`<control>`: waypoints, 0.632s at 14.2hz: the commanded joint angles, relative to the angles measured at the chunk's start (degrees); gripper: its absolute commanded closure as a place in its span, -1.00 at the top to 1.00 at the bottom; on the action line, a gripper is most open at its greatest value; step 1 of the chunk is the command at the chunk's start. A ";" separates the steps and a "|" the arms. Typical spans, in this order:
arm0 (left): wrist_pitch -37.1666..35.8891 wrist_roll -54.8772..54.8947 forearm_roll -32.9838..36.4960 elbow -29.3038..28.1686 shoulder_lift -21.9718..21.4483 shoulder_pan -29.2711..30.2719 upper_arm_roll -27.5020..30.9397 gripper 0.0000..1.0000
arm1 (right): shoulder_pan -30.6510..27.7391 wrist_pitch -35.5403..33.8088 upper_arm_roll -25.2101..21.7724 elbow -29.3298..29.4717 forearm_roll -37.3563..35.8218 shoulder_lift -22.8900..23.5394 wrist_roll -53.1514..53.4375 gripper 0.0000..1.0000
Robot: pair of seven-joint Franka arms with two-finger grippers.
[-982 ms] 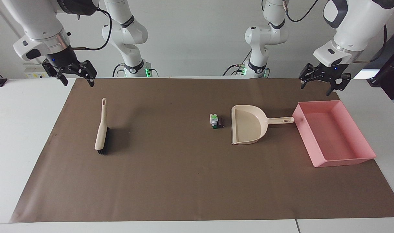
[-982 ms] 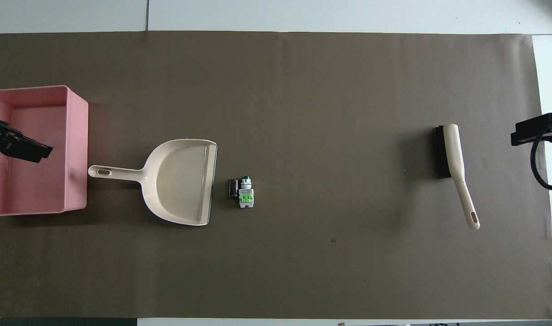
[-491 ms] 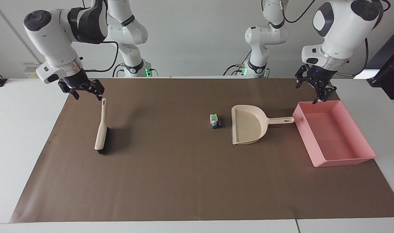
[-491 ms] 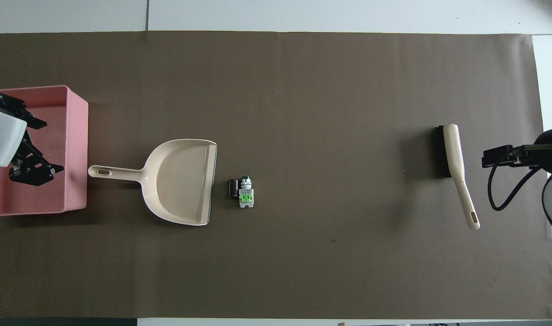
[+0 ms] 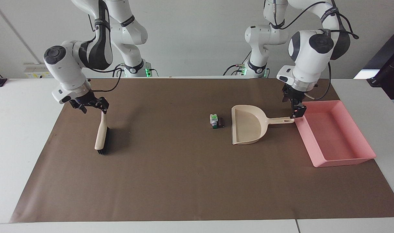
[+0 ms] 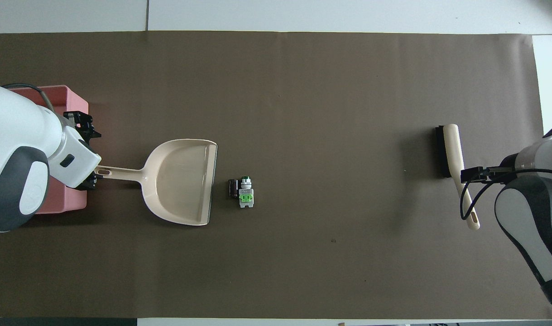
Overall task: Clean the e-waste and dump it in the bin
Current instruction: 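Grasp the dustpan handle with the left gripper while the right gripper reaches the brush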
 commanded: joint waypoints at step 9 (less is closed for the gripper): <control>14.83 -6.00 7.54 -13.33 2.54 -1.02 0.57 0.88 | -2.07 5.57 0.39 -7.13 3.67 -0.73 -7.95 0.94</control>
